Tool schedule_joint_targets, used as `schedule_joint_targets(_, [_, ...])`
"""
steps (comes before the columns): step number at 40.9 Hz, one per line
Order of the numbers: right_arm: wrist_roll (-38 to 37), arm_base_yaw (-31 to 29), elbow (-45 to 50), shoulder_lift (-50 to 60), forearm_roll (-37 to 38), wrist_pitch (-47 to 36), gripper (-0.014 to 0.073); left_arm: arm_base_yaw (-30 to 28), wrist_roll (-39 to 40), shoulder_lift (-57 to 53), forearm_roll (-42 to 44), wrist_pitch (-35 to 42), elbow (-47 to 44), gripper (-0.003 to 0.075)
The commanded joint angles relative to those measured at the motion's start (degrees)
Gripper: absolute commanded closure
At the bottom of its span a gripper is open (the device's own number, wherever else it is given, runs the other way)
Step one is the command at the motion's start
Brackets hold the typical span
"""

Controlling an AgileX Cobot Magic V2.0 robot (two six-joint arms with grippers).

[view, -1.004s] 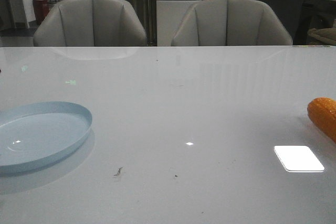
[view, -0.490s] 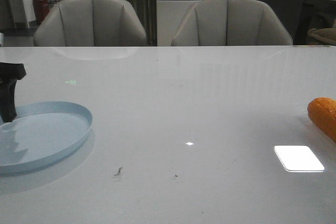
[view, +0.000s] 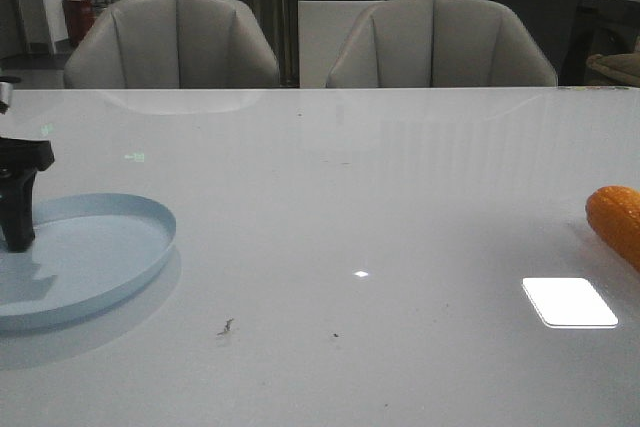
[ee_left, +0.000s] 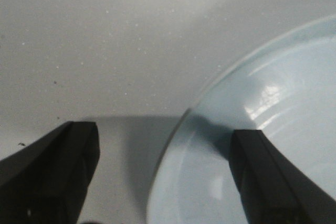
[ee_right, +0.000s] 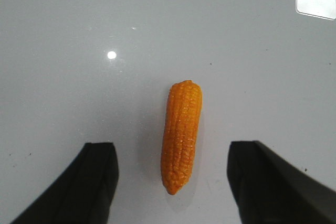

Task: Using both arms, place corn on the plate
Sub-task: 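Grip the rim of the light blue plate with the left gripper, then lift the plate and carry it toward the table center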

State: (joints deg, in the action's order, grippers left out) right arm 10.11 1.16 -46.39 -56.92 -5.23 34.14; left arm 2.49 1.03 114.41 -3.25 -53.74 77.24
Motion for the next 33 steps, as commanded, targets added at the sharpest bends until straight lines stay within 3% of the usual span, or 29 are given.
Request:
schedule_joint_targets(1, [0.6,0.0,-2.0,0.5,-0.1,-3.7,0.0043,0.1,0.7,-2.2,-0.6,-0.2,1.7,0.0160])
schedule_joint_targets(4, [0.6,0.0,-2.0,0.5,-0.1,-3.7,0.0043,0.1,0.7,-2.2,-0.6,-0.1,1.7,0.0169])
schedule_joint_targets(7, [0.6,0.0,-2.0,0.5,-0.1,-3.7,0.0043,0.1,0.7,-2.2,-0.6,0.0,1.7,0.0232])
schedule_joint_targets(15, [0.6,0.0,-2.0,0.3,-0.1,-3.7,0.0043,0.1,0.7,-2.2,-0.6,0.0,1.7,0.0645])
schedule_joint_targets(18, [0.6,0.0,-2.0,0.3,-0.1,-3.7,0.0043,0.1,0.7,-2.2,-0.6,0.0,1.7,0.0607])
schedule_joint_targets(33, [0.6,0.0,-2.0,0.3,-0.1,-3.7,0.0043,0.1,0.7,-2.4,-2.1,-3.8,8.2,0.0634])
